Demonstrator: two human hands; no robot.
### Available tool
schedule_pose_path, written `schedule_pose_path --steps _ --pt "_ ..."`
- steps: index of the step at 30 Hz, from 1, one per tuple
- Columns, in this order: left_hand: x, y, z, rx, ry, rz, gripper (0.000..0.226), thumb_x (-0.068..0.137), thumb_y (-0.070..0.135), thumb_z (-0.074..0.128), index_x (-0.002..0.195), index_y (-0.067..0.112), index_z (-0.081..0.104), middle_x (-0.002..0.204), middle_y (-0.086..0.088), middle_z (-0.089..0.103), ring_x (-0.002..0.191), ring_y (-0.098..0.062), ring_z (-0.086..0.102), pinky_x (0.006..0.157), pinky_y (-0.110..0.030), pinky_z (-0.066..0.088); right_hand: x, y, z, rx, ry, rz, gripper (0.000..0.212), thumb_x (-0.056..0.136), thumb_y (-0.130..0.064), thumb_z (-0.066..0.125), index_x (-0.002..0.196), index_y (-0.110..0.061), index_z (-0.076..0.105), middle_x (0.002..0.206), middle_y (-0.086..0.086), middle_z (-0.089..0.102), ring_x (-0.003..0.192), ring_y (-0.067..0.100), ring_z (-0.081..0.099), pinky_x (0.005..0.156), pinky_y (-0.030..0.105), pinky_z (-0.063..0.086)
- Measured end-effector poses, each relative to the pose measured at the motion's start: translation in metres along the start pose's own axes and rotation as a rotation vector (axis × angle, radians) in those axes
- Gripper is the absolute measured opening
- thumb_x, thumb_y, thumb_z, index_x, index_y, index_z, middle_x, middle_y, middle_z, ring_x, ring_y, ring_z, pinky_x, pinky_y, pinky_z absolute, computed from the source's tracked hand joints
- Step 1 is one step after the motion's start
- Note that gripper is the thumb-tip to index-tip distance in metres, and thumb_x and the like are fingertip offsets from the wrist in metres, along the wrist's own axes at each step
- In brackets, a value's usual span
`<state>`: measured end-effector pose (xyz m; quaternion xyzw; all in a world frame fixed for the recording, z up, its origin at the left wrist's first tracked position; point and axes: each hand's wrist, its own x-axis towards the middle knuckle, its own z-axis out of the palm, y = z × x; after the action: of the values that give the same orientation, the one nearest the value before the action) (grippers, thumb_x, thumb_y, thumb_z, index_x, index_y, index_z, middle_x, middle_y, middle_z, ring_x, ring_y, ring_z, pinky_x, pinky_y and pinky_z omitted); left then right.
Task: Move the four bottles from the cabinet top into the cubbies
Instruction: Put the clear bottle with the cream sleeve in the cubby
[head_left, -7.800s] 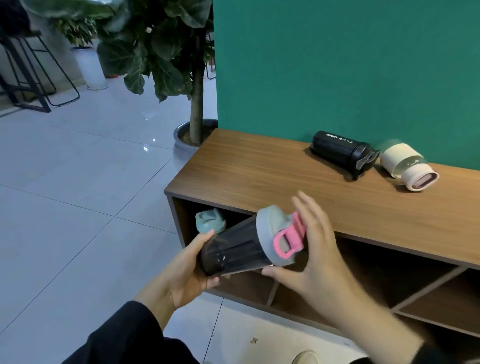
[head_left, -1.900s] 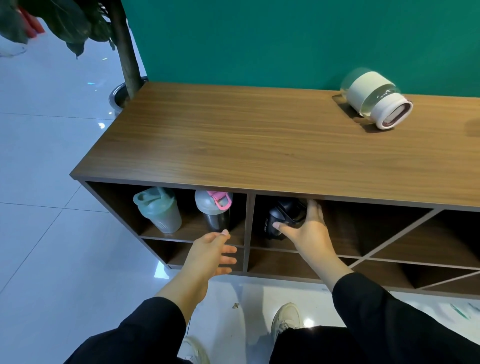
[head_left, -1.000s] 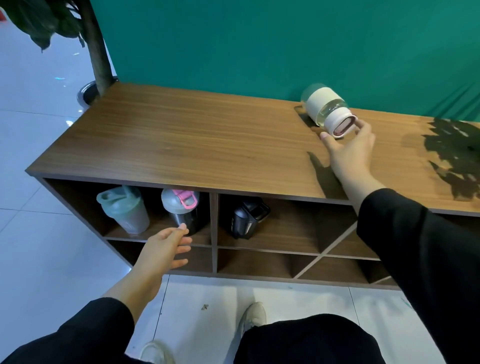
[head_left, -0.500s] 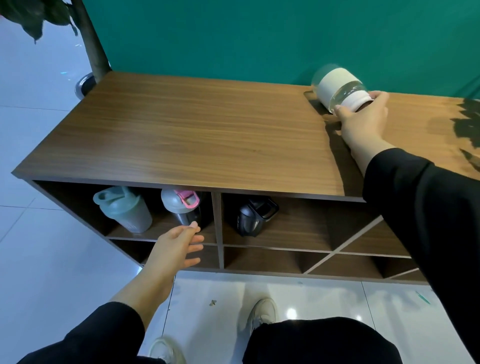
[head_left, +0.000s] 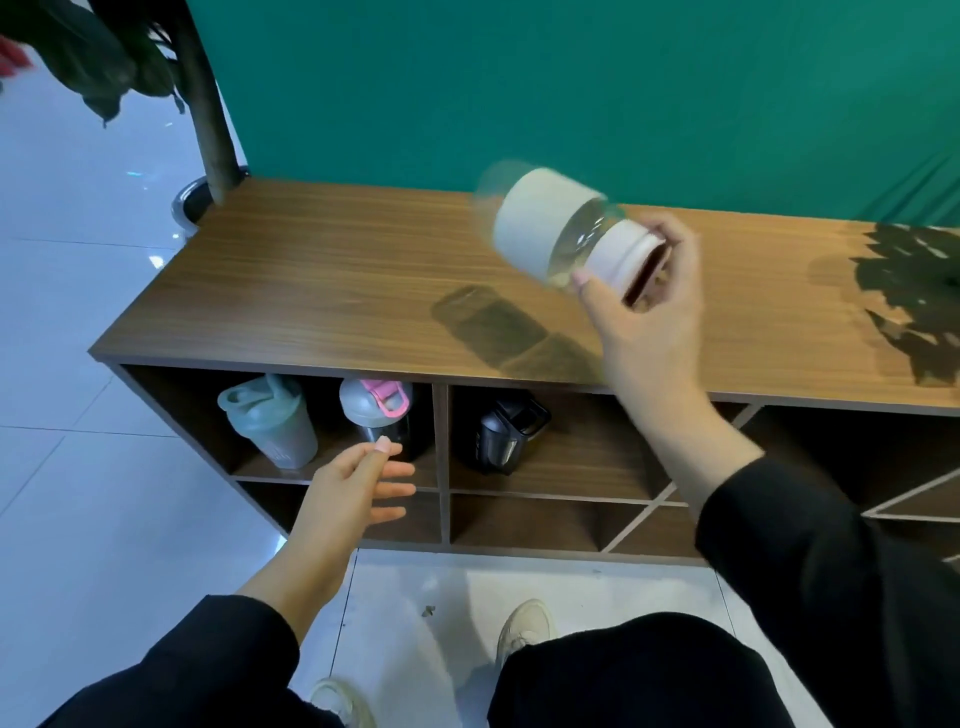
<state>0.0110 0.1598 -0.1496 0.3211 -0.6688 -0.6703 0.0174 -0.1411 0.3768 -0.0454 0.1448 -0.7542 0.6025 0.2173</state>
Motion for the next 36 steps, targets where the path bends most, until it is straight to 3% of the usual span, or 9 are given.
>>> schedule_pose_path --steps 4,8,12,14,18,21,25,29,36 --pt "-0.018 0.004 -0.01 -0.188 -0.031 0.025 0.047 0.105 0.047 0.04 0.122 0.013 0.067 0.108 -0.016 0.078 0.094 -0.033 0.077 0.08 -0.048 0.062 -0.065 -0.032 0.002 0.054 -0.241 0.035 0.061 0.076 -0.03 0.082 0.129 -0.036 0.051 0.127 0.001 0.054 0.119 0.021 0.057 0.096 0.049 0.052" --pt "-0.033 0.004 -0.021 -0.407 -0.232 -0.059 0.075 0.093 0.072 0.028 0.137 0.02 0.058 0.121 -0.018 0.074 0.098 -0.037 0.074 0.069 -0.045 0.06 -0.114 -0.045 0.002 -0.022 -0.395 0.04 0.065 0.071 -0.027 0.084 0.127 -0.037 0.053 0.118 -0.006 0.053 0.113 0.003 0.054 0.092 0.011 0.041" --pt "-0.042 0.002 -0.019 -0.438 -0.385 -0.117 0.08 0.088 0.077 0.03 0.139 0.023 0.061 0.122 -0.018 0.074 0.097 -0.031 0.075 0.067 -0.04 0.06 -0.142 -0.042 0.002 -0.078 -0.566 0.082 0.068 0.072 -0.027 0.086 0.132 -0.036 0.053 0.114 -0.011 0.048 0.112 0.004 0.052 0.087 0.007 0.038" --pt "-0.045 0.003 -0.013 -0.487 -0.386 -0.172 0.074 0.091 0.073 0.037 0.136 0.02 0.065 0.107 -0.015 0.076 0.081 -0.024 0.073 0.061 -0.033 0.06 -0.153 -0.039 0.001 -0.056 -0.539 0.116 0.075 0.072 -0.028 0.086 0.136 -0.039 0.049 0.118 -0.012 0.049 0.116 0.005 0.053 0.09 0.009 0.041" --pt "-0.045 0.0 0.01 -0.59 -0.4 -0.275 0.064 0.097 0.058 0.047 0.14 0.012 0.06 0.095 -0.013 0.073 0.069 -0.018 0.068 0.06 -0.029 0.062 -0.174 -0.031 0.001 0.299 -0.221 0.463 0.083 0.073 -0.015 0.088 0.136 -0.04 0.041 0.119 -0.021 0.059 0.114 -0.001 0.059 0.087 0.015 0.052" --pt "-0.045 -0.005 0.032 -0.503 -0.451 -0.351 0.06 0.099 0.056 0.048 0.141 0.014 0.059 0.11 -0.016 0.075 0.083 -0.021 0.075 0.071 -0.033 0.063 -0.185 -0.019 -0.004 0.326 -0.036 0.646 0.069 0.075 -0.019 0.086 0.129 -0.036 0.046 0.119 -0.015 0.057 0.111 0.006 0.06 0.079 0.02 0.057" --pt "-0.037 -0.01 0.055 -0.225 -0.448 -0.424 0.064 0.094 0.06 0.054 0.143 0.019 0.052 0.125 -0.024 0.07 0.103 -0.035 0.076 0.089 -0.042 0.062 -0.17 0.011 -0.028 0.199 -0.019 0.737 0.062 0.076 -0.026 0.085 0.126 -0.033 0.049 0.114 -0.009 0.059 0.106 0.013 0.061 0.086 0.034 0.06" --pt "-0.029 -0.014 0.069 0.102 -0.415 -0.393 0.063 0.098 0.052 0.056 0.152 0.021 0.042 0.117 -0.012 0.069 0.1 -0.031 0.076 0.084 -0.041 0.063 -0.138 0.054 -0.051 -0.065 -0.083 0.645 0.063 0.074 -0.029 0.087 0.125 -0.032 0.049 0.114 -0.008 0.058 0.105 0.012 0.059 0.085 0.029 0.054" --pt "-0.014 -0.016 0.067 0.289 -0.327 -0.283 0.038 0.101 0.046 0.054 0.131 0.024 0.058 0.113 -0.005 0.074 0.096 -0.023 0.076 0.089 -0.041 0.063 -0.089 0.118 -0.056 -0.335 -0.173 0.581 0.08 0.078 -0.027 0.085 0.144 -0.022 0.04 0.13 -0.002 0.046 0.113 0.015 0.052 0.093 0.032 0.05"
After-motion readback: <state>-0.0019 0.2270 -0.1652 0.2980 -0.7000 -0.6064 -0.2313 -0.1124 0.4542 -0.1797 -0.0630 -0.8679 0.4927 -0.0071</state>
